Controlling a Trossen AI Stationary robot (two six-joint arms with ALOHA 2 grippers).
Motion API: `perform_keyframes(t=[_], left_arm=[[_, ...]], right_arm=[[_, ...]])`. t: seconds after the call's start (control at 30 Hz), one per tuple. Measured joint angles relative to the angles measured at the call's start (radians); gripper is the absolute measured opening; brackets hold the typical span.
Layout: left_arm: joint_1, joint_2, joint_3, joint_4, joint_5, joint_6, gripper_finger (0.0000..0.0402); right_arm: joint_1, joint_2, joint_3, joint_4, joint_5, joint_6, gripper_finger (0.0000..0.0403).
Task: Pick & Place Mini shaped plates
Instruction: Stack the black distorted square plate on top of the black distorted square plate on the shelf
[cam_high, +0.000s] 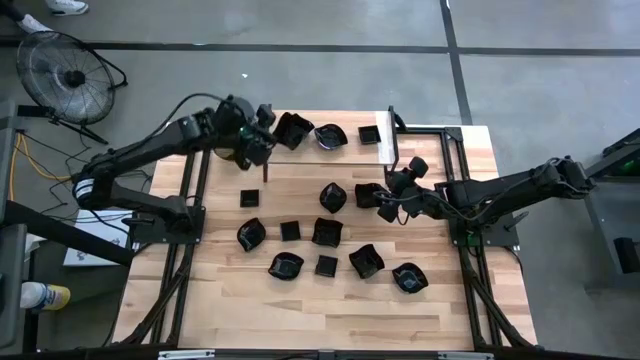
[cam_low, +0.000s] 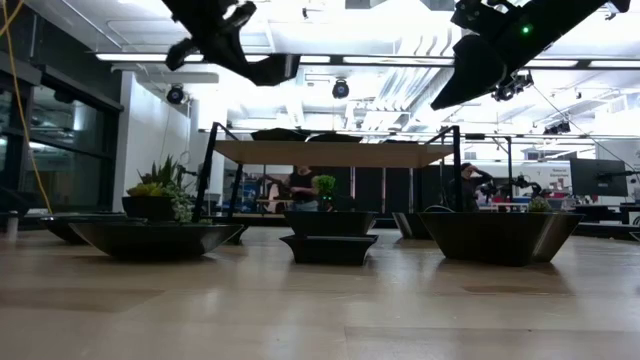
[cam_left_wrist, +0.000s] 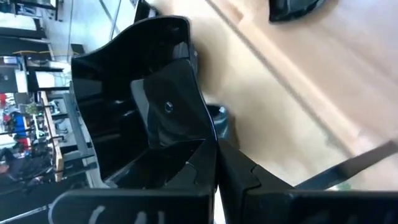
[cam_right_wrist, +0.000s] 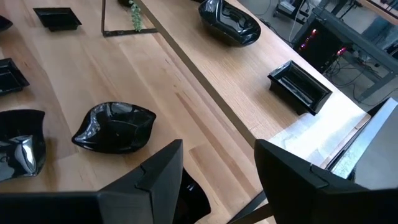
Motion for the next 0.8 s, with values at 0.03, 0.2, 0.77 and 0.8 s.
perform_keyframes(t=[0.03, 0.2, 0.77, 0.8], left_arm=[[0.023, 0.013, 0.007, -0.002, 0.012, 0.017, 0.0], [0.096, 0.087, 0.04, -0.008, 0.039, 0.085, 0.0], [0.127, 0.2, 0.047, 0.026, -0.011, 0.147, 0.0], [0.127, 0.2, 0.047, 0.026, -0.012, 0.15, 0.0]], right_arm=[[0.0, 0.0, 0.0, 0.0, 0.0, 0.0, 0.0194], [0.0, 0.0, 0.0, -0.003, 0.0, -0.004, 0.0194], [0.0, 0.0, 0.0, -0.003, 0.0, -0.015, 0.0194], [0.0, 0.0, 0.0, -0.003, 0.0, -0.015, 0.0194]])
